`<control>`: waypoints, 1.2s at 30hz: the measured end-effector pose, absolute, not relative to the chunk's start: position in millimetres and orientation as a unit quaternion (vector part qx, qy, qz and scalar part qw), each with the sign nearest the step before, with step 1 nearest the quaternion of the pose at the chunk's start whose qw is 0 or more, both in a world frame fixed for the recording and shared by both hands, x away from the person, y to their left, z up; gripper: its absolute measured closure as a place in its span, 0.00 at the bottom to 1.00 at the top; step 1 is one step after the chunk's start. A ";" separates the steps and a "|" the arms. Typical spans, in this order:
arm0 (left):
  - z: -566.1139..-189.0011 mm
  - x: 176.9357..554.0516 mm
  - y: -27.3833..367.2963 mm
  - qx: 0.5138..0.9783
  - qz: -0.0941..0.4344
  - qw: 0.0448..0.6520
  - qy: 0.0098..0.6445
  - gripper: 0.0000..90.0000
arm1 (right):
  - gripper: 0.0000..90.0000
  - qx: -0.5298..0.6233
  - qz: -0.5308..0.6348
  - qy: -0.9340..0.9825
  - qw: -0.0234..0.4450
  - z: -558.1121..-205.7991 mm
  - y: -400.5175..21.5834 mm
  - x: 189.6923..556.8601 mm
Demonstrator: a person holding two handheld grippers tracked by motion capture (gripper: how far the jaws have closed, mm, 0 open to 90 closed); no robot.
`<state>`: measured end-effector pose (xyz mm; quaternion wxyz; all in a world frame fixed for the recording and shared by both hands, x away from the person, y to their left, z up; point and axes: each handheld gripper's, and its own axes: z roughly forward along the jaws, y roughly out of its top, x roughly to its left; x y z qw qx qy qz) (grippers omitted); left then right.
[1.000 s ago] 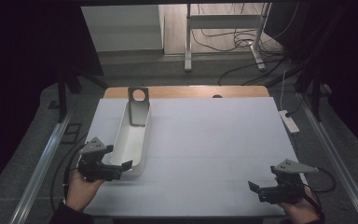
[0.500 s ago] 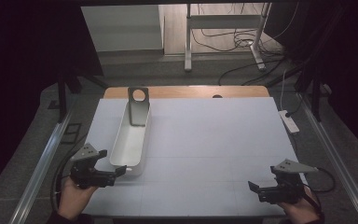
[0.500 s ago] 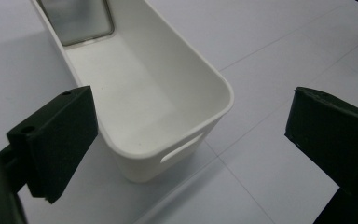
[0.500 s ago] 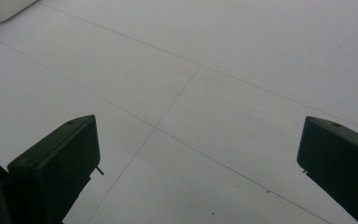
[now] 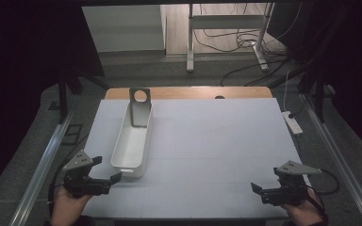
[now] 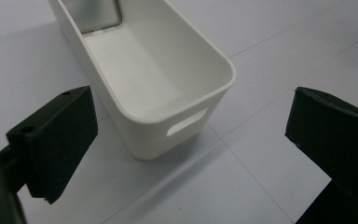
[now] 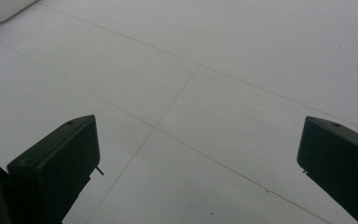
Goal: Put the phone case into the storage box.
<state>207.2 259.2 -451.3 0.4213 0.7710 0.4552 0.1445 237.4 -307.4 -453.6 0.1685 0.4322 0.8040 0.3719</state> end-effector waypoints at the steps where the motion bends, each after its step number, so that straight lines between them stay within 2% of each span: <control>1: -451.6 206.0 260.3 0.771 0.145 0.421 0.455 0.03 | 0.00 0.432 0.371 0.804 0.169 -453.4 -307.6 237.4; 36: -465.2 174.9 281.4 0.761 0.151 0.422 0.469 0.02 | 0.00 0.433 0.371 0.803 0.172 -453.4 -307.4 237.0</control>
